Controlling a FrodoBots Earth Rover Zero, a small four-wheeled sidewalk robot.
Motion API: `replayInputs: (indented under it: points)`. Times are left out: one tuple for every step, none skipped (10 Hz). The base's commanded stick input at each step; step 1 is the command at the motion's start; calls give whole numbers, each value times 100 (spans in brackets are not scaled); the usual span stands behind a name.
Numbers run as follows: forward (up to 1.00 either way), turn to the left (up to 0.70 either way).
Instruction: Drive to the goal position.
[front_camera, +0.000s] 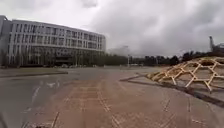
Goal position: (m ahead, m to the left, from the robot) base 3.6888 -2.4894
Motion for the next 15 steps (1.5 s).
replayInputs:
  points:
    - [70, 0]
    - [70, 0]
    - [70, 0]
    - [70, 0]
    - [70, 0]
    - [70, 0]
    - [70, 0]
    - [70, 0]
    - [70, 0]
    - [70, 0]
    - [70, 0]
    - [70, 0]
    - [70, 0]
    - [70, 0]
    - [70, 0]
